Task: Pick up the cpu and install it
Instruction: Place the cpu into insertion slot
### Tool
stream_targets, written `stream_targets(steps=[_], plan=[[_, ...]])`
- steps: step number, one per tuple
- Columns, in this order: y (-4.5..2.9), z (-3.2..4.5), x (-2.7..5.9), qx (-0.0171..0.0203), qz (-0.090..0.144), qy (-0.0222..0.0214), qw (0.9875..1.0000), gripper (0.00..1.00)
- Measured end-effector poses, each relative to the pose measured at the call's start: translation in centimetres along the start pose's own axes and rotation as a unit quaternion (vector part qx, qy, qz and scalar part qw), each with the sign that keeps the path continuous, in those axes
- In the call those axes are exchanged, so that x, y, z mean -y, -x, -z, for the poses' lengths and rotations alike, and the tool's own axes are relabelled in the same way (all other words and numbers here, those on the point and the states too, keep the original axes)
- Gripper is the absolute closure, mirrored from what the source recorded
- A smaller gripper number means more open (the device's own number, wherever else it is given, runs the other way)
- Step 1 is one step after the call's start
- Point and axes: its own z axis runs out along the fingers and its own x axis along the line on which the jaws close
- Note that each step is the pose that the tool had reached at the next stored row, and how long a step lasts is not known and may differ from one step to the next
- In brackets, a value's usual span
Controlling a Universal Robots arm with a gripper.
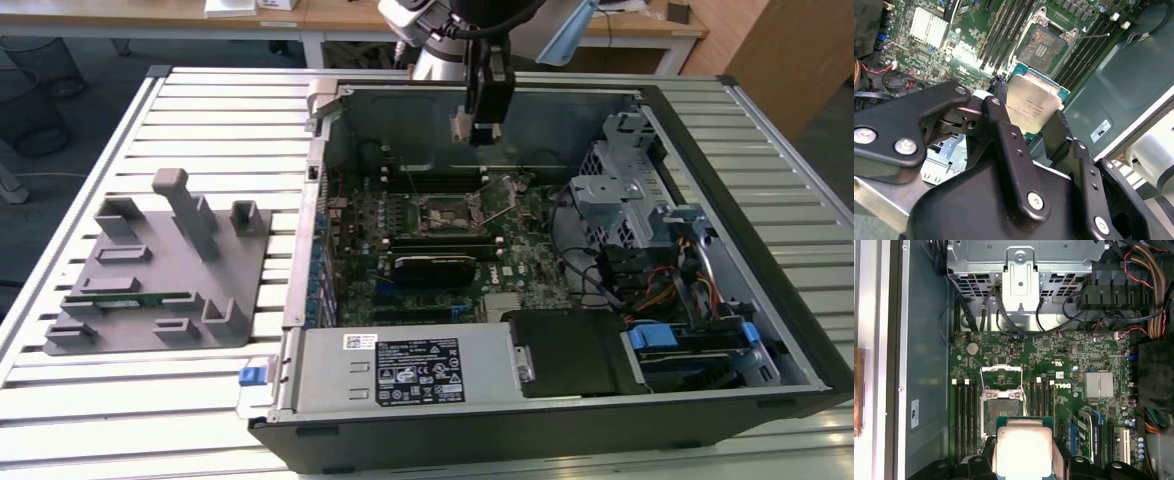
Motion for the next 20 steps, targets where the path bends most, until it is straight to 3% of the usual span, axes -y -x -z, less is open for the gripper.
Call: stream_targets(steps=[20], plan=[[0.00, -0.54, 0.02, 0.0000, 0.000, 0.0000, 1.0000, 0.47]])
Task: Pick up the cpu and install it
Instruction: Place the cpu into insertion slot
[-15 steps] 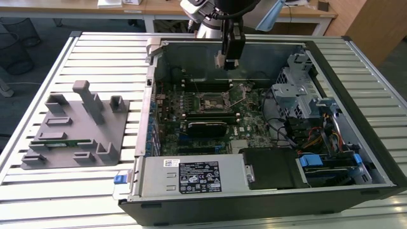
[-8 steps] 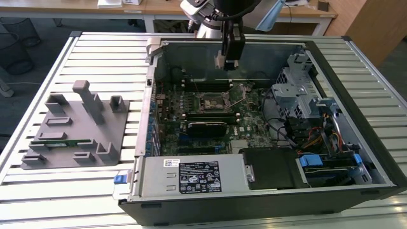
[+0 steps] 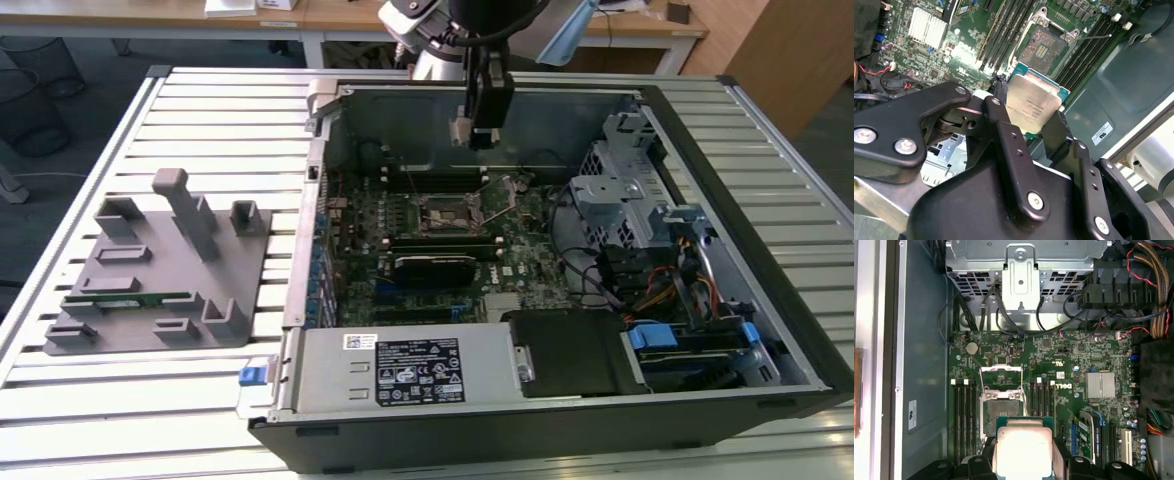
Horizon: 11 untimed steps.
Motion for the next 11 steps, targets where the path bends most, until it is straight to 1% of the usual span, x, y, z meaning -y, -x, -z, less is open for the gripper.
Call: stream_targets(steps=[11], plan=[[0.00, -0.35, 0.02, 0.0000, 0.000, 0.0000, 1.0000, 0.47]])
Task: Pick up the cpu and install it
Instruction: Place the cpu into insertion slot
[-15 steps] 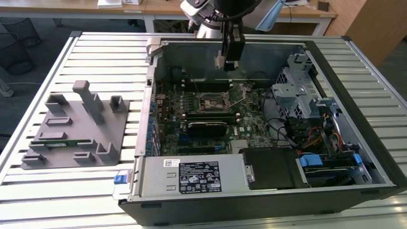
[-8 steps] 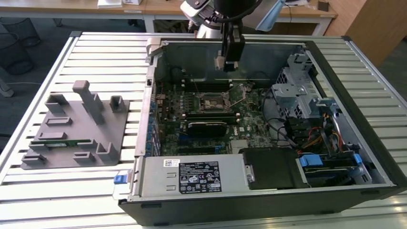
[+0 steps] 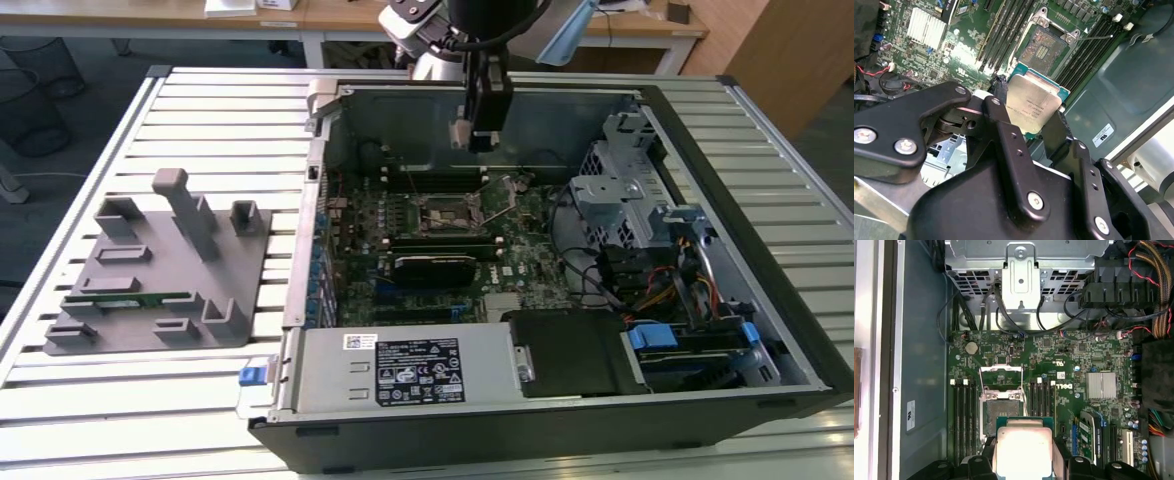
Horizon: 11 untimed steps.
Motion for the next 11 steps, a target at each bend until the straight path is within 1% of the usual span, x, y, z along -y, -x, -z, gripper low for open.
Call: stream_targets(steps=[11], plan=[[0.00, -0.30, 0.01, -0.0001, 0.002, 0.0000, 1.0000, 0.47]])
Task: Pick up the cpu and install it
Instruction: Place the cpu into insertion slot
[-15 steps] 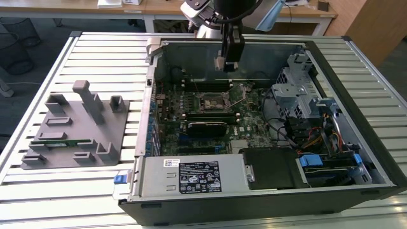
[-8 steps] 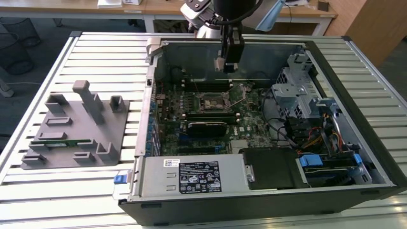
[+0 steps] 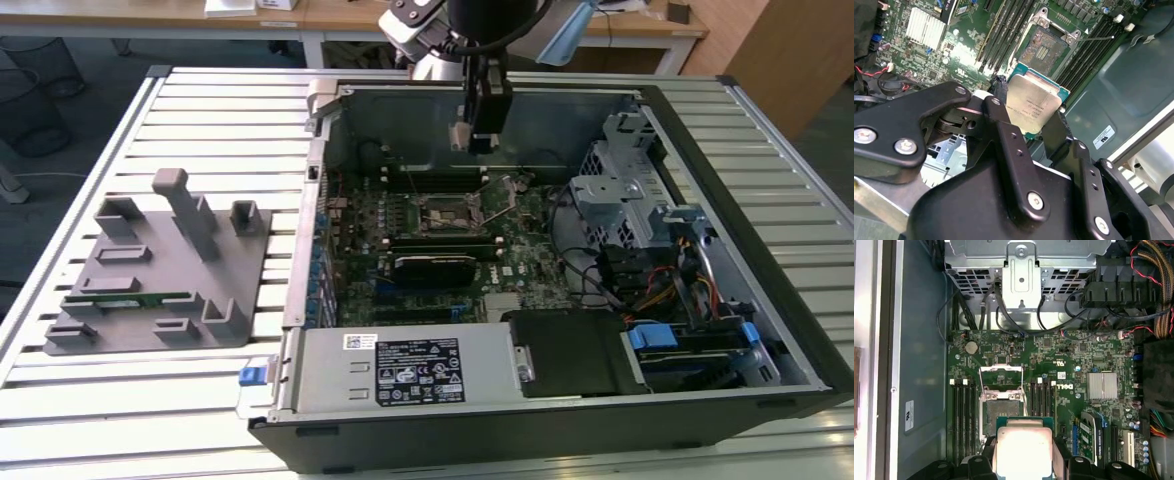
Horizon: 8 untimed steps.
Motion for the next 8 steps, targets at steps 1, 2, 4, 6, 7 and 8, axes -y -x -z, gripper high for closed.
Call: stream_targets(steps=[1, 2, 4, 6, 7, 8], plan=[[0.00, -0.02, 0.00, 0.0000, 0.000, 0.0000, 1.0000, 0.47], [0.00, -0.04, 0.00, 0.0000, 0.000, 0.0000, 1.0000, 0.47], [0.00, -0.09, 0.00, -0.0001, 0.000, 0.0000, 1.0000, 0.47], [0.00, -0.13, 0.01, 0.0000, 0.000, 0.0000, 1.0000, 0.47], [0.00, -0.16, 0.01, 0.0000, 0.000, 0.0000, 1.0000, 0.47], [0.00, -0.19, 0.01, -0.0001, 0.000, 0.0000, 1.0000, 0.47]])
